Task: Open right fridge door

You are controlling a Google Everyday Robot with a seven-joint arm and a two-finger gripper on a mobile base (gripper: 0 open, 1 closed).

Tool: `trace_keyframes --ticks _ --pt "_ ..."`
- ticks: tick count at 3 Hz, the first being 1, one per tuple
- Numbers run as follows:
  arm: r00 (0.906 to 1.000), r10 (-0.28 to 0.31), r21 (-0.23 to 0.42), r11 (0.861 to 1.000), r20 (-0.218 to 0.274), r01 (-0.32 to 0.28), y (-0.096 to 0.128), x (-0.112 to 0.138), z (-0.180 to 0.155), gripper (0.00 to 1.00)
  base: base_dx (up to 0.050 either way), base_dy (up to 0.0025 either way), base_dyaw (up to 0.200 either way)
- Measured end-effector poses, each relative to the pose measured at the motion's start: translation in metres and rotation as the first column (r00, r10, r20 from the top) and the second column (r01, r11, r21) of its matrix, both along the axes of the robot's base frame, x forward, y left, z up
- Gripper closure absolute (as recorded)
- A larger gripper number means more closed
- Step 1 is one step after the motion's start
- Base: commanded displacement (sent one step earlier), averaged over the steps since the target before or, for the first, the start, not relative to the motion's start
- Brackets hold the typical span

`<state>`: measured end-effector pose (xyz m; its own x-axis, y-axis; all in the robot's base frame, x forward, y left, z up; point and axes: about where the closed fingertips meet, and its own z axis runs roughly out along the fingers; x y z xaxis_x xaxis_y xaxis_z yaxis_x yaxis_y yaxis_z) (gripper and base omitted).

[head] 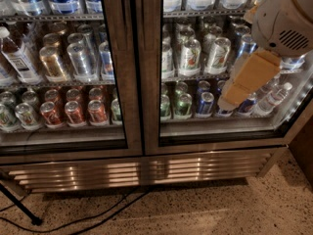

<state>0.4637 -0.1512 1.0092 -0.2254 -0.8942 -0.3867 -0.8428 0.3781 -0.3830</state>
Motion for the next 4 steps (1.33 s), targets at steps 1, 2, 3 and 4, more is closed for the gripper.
trace_keyframes --ticks 1,2,3,4 --pt "0.9991 0.042 0.067 0.997 0.012 -0.042 0.008 0.006 -0.004 0.0 0.0 0.0 0.0" --pt "0.9895 0.138 0.221 0.965 0.044 -0.144 0.03 0.025 -0.008 0.0 0.0 0.0 0.0" --pt "0.9616 0.272 0.394 0.88 0.039 -0.265 0.068 0.026 -0.014 0.0 0.0 0.0 0.0" --pt "0.9335 0.355 0.532 0.782 0.047 -0.324 0.1 0.017 -0.003 0.0 0.0 0.0 0.0"
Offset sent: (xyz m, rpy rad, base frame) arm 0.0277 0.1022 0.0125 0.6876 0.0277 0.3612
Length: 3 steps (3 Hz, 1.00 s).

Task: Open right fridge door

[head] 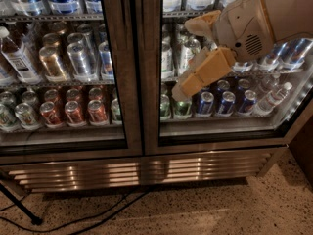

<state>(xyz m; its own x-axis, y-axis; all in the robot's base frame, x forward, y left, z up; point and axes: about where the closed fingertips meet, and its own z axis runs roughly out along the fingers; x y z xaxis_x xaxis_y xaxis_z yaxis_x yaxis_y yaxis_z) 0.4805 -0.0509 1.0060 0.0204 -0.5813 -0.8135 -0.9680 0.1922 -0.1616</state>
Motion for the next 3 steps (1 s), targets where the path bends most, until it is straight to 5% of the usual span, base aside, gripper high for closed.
trace_keyframes --ticks 1,3 --pt "0.9999 0.009 0.023 1.0 -0.006 -0.009 0.006 -0.002 0.005 0.0 0.0 0.0 0.0" --pt "0.9883 0.141 0.085 0.986 0.059 -0.145 0.048 0.013 0.013 0.0 0.0 0.0 0.0"
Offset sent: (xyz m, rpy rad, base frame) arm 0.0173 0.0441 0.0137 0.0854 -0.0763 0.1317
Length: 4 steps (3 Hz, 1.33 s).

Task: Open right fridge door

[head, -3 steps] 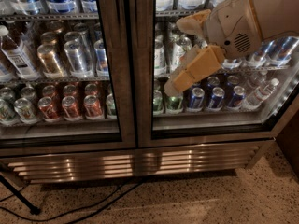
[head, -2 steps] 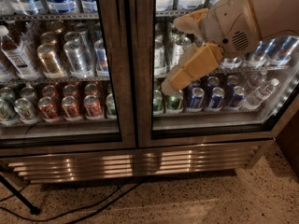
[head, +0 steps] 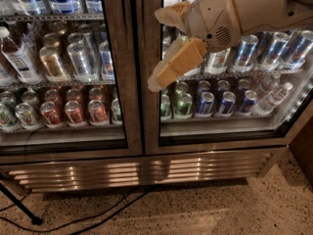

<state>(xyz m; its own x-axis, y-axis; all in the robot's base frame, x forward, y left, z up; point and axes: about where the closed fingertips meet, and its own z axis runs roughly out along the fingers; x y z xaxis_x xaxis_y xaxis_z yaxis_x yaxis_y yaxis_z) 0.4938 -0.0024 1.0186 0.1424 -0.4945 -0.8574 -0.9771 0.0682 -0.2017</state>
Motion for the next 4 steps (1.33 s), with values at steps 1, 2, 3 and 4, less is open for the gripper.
trace_keyframes --ticks 1,2,3,4 --pt "0.999 0.028 0.002 1.0 0.034 -0.028 0.005 0.008 0.004 0.0 0.0 0.0 0.0" --pt "0.9962 0.028 -0.015 1.0 0.083 -0.027 0.001 0.014 0.011 0.0 0.0 0.0 0.0" --pt "0.9925 0.012 -0.038 0.999 0.122 -0.007 -0.006 0.018 0.016 0.0 0.0 0.0 0.0" --pt "0.9888 -0.028 -0.061 0.997 0.147 0.037 -0.017 0.021 0.017 0.0 0.0 0.0 0.0"
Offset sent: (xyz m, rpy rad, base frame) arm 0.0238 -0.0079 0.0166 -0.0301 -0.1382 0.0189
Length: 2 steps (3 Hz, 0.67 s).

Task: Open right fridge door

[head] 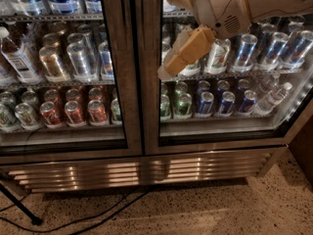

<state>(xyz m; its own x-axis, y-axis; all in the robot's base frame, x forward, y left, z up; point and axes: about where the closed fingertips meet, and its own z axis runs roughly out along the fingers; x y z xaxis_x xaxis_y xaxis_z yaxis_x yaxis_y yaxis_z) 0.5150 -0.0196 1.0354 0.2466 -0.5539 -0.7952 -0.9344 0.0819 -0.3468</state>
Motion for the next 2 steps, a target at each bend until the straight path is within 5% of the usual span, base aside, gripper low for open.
trace_keyframes --ticks 2 --pt "0.9993 -0.036 -0.014 0.999 0.004 0.036 -0.0114 0.0097 -0.0041 0.0 0.0 0.0 0.0"
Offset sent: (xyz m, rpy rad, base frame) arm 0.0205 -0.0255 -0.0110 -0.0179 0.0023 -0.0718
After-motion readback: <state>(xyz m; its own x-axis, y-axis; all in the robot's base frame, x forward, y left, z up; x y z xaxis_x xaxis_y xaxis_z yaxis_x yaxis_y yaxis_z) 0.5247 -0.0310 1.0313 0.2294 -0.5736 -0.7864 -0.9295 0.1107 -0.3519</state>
